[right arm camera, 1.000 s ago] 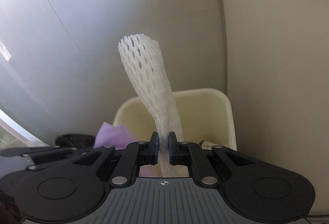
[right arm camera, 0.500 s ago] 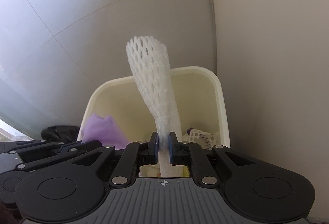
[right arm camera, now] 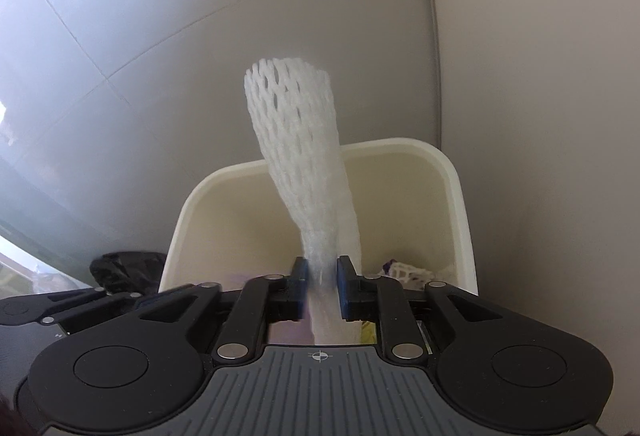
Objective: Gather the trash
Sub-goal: 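Open both tools to drop the glove and foam net into the wastebasket, then move both tools back up to the crumpled tissues on the counter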
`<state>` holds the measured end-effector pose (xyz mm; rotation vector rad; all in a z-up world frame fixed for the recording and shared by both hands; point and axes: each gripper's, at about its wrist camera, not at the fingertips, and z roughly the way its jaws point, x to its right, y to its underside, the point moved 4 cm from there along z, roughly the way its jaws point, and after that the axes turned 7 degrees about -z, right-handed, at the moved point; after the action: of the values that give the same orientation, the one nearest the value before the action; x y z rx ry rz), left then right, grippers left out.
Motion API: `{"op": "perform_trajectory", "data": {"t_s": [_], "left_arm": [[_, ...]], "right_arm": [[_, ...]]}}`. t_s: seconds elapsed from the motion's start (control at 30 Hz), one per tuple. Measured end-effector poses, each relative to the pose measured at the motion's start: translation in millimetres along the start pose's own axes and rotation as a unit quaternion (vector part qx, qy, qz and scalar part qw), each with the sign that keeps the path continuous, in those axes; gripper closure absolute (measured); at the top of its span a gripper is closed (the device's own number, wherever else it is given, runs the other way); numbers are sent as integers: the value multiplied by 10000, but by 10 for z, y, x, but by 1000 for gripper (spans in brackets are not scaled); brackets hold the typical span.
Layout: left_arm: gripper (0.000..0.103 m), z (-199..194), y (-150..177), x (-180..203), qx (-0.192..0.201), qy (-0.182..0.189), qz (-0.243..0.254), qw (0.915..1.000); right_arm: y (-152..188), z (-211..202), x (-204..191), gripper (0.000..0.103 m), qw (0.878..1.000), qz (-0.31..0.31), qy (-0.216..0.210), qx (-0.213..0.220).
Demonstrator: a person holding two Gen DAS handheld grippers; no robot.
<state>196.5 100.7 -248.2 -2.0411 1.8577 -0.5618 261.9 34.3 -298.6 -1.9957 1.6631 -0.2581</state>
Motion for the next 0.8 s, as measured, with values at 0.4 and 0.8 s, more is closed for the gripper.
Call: {"op": "perform_trajectory", "data": {"t_s": [0.4,0.8], "left_arm": [[47,-185,25,36,97,135,28,9999],[35,-611,16,-22,358,215,78,9991]], "right_arm": [[-29,-168,19,45,9998,76,55,169],[-97,-667,-99,39,9992,-99,81,372]]}}
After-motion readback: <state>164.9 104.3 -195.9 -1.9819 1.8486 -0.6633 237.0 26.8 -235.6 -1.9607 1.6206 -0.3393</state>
